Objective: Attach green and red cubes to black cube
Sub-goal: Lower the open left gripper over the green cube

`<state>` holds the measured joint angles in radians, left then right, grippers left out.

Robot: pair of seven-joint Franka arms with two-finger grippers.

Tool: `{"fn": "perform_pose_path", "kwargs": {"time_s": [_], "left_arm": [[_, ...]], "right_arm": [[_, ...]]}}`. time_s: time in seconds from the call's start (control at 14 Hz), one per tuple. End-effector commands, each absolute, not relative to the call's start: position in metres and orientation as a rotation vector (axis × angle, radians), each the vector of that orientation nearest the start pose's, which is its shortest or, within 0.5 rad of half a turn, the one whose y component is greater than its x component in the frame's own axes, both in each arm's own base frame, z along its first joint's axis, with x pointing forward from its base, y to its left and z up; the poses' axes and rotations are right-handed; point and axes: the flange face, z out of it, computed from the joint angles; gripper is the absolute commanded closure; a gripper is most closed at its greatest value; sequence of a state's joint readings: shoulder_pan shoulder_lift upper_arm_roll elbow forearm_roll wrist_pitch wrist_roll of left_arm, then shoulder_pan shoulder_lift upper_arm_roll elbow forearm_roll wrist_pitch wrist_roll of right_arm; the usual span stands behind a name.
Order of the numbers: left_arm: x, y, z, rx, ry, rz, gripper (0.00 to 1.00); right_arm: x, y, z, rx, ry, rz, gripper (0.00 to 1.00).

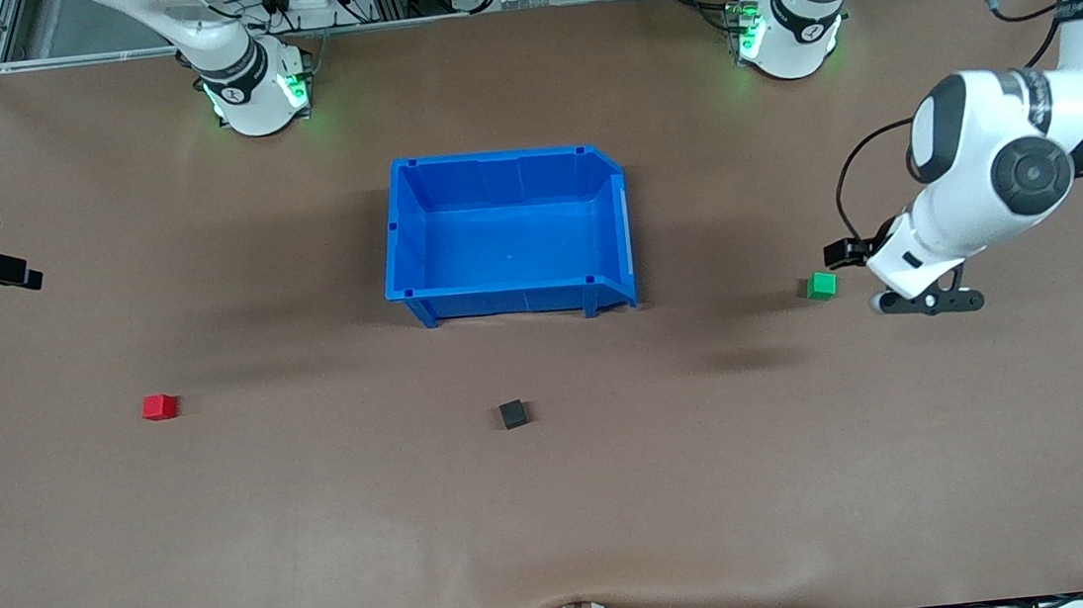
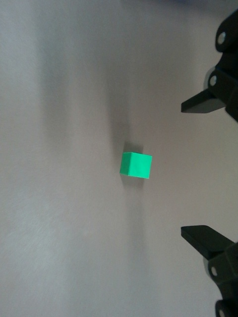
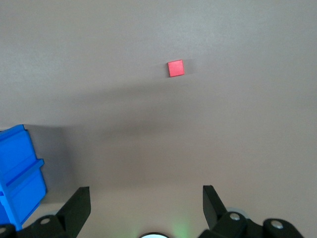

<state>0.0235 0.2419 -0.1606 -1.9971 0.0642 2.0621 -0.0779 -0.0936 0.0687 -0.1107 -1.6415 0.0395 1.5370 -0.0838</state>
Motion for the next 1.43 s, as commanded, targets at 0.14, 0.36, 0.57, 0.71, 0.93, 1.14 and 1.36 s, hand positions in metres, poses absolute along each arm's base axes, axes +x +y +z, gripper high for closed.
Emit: {"fn": "perform_pose_path", "kwargs": {"time_s": [0.14, 0.36, 0.57, 0.71, 0.93, 1.14, 1.36], "left_arm": [[0.577, -0.067, 0.279, -3.112, 0.118, 0.313, 0.0], [0.578, -0.068, 0.251, -3.112, 0.126, 0.334, 0.0], [0.576, -0.067, 0.234, -3.11, 0.131, 0.367, 0.0], [0.575, -0.066, 0.221, -3.107, 0.138, 0.398, 0.0], [0.573, -0.065, 0.207, -3.08, 0.173, 0.413, 0.0], [0.573, -0.065, 0.197, -3.077, 0.175, 0.429, 0.0], [0.573, -0.065, 0.191, -3.082, 0.175, 0.421, 0.09]], "right_arm": [[0.56, -0.113, 0.552, -3.071, 0.191, 0.211, 0.0], [0.566, -0.114, 0.543, -3.074, 0.193, 0.204, 0.0], [0.568, -0.113, 0.539, -3.074, 0.191, 0.209, 0.0], [0.568, -0.113, 0.539, -3.074, 0.191, 0.209, 0.0], [0.569, -0.113, 0.539, -3.076, 0.191, 0.198, 0.0], [0.569, -0.113, 0.538, -3.076, 0.191, 0.197, 0.0], [0.569, -0.114, 0.538, -3.075, 0.194, 0.2, 0.0]]}}
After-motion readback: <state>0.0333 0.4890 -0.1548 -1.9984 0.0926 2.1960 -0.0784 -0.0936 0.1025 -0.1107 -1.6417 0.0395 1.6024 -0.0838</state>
